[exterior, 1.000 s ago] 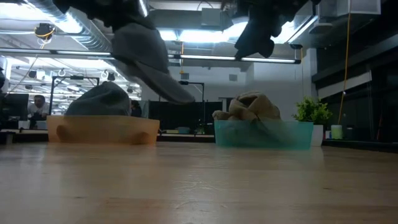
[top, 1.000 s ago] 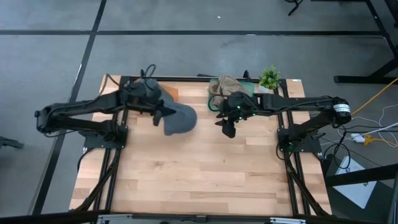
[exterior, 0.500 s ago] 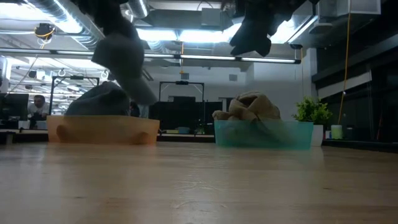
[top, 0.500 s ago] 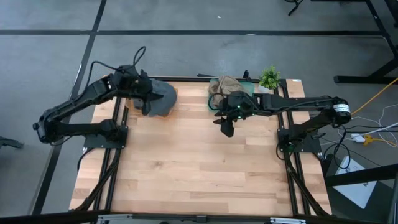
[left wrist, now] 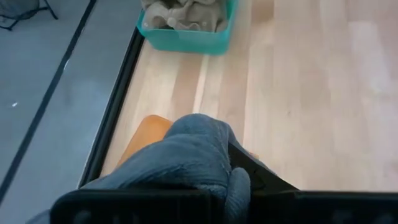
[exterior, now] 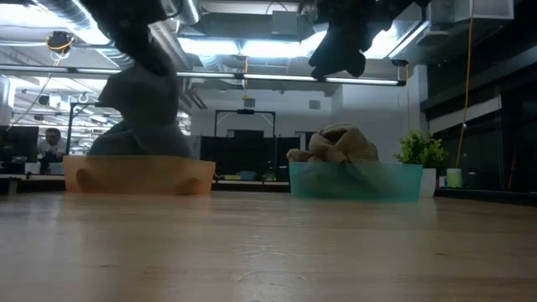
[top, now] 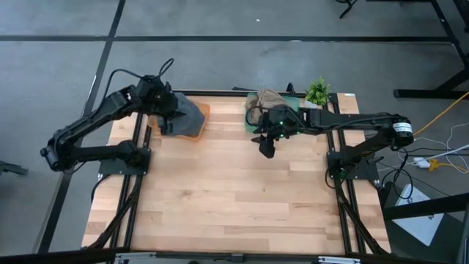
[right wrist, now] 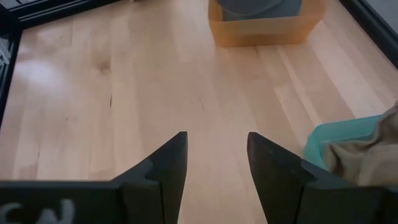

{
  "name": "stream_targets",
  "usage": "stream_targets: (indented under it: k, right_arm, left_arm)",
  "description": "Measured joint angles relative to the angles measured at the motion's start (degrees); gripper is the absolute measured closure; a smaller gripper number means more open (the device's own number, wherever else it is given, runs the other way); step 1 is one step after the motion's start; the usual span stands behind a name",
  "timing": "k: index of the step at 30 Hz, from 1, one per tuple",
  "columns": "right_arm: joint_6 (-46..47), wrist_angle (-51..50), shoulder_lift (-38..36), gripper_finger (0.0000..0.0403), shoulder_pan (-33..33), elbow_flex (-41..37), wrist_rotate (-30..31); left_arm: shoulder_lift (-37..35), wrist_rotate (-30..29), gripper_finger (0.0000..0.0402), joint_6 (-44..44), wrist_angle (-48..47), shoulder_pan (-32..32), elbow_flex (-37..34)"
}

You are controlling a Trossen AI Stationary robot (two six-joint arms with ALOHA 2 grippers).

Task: Pick & Place hat
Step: Put the gray cap into the orange bin

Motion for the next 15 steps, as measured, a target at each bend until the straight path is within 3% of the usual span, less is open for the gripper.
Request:
stream_targets:
  k: [10, 15]
  right_arm:
    - [0.17, 2.81, 0.04, 0.0238, -1.69, 0.02, 0.0]
    - [0.17, 3.43, 0.04, 0.0238, -1.72, 0.02, 0.74]
  left_arm:
    - [6.69, 0.71, 0.0398, 5.06, -0.69, 0.64, 0.0]
    - [9.94, -5.06, 0.0398, 8.85, -0.73, 0.66, 0.0]
